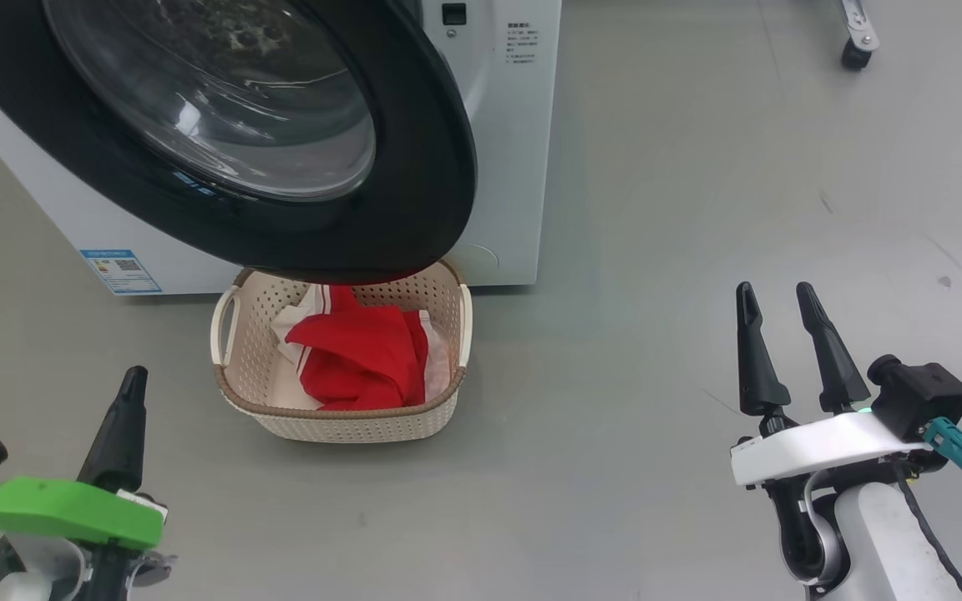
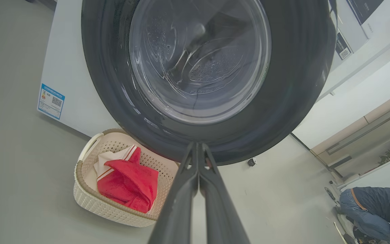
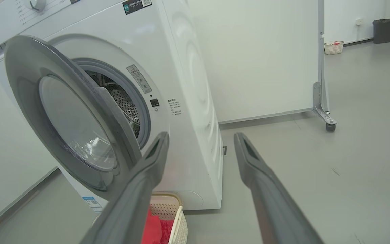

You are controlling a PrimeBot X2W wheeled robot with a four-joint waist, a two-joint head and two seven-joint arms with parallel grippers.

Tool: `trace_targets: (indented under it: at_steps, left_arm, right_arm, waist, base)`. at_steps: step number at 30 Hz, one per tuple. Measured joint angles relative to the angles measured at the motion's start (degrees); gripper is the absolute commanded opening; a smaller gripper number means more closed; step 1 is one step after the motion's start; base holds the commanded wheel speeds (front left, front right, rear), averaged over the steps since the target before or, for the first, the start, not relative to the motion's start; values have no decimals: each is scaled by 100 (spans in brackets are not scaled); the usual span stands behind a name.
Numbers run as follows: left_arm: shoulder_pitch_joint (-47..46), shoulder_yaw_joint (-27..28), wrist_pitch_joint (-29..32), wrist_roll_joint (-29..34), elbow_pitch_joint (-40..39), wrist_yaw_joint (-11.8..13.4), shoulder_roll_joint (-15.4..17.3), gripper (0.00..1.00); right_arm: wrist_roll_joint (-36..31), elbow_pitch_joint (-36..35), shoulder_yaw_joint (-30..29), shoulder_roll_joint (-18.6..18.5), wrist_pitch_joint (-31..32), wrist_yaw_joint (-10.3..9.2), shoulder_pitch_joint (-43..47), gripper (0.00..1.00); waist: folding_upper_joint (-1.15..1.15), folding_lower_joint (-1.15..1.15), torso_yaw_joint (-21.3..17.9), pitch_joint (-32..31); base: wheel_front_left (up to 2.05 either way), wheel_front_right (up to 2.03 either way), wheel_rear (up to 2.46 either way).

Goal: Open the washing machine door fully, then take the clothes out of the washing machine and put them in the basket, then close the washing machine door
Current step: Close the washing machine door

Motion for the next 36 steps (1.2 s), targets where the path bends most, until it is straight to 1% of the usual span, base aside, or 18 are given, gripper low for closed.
trace_targets:
  at_steps: [5, 9, 12, 16, 19, 20, 21, 22, 25, 28, 30, 36]
  left_arm:
    - [199, -98, -606, 804, 70, 1, 75, 0]
    - [315, -210, -1018, 1469, 156, 113, 153, 0]
    - [395, -238, -1018, 1927, 167, 237, 243, 0]
    - [436, -308, -1018, 2502, 152, 363, 255, 0]
    - [448, -286, -1018, 2683, 151, 468, 197, 0]
    - [466, -254, -1018, 2717, 152, 505, 135, 39]
    - [497, -235, -1018, 2778, 160, 561, 69, 82]
    - [539, -216, -1014, 2894, 163, 609, 30, 100]
    - [588, 22, -1012, 3238, 5, 715, -83, 100]
    - [588, 201, -1012, 3445, -152, 765, -221, 100]
    - [588, 216, -1012, 3648, -225, 765, -278, 100]
    - [668, 357, -1012, 3852, -341, 764, -528, 100]
  right_arm:
    - [-23, 32, 42, 2, 0, 9, 103, 100]
    - [-38, 65, 107, 8, 0, 10, 124, 100]
    - [-38, 83, 174, 16, 0, 18, 127, 100]
    - [-38, 87, 185, 19, 0, 46, 148, 100]
    - [-38, 98, 200, 20, 0, 46, 182, 100]
    - [-38, 101, 207, 21, 0, 46, 186, 100]
    - [-38, 110, 213, 22, 0, 46, 187, 100]
    - [-38, 127, 222, 23, 0, 47, 187, 100]
    - [-38, 137, 238, 33, 0, 47, 219, 100]
    - [-38, 136, 240, 34, 0, 47, 220, 100]
    - [-38, 135, 238, 35, 0, 47, 220, 100]
    - [-38, 129, 225, 36, 0, 47, 220, 100]
  waist:
    - [0, 0, 222, -138]
    - [0, 0, 346, -223]
    - [0, 0, 392, -276]
    - [0, 0, 413, -303]
    - [0, 0, 416, -316]
    - [0, 0, 415, -322]
    - [0, 0, 413, -330]
    - [0, 0, 411, -343]
    - [0, 0, 398, -380]
    - [0, 0, 392, -386]
    - [0, 0, 389, -383]
    - [0, 0, 380, -358]
  base:
    - [0, 0, 0]
    - [0, 0, 0]
    - [0, 0, 0]
    - [0, 0, 0]
    - [0, 0, 0]
    - [0, 0, 0]
    - [0, 0, 0]
    - [0, 0, 0]
    - [0, 0, 0]
    - [0, 0, 0]
    - [0, 0, 0]
    - [0, 0, 0]
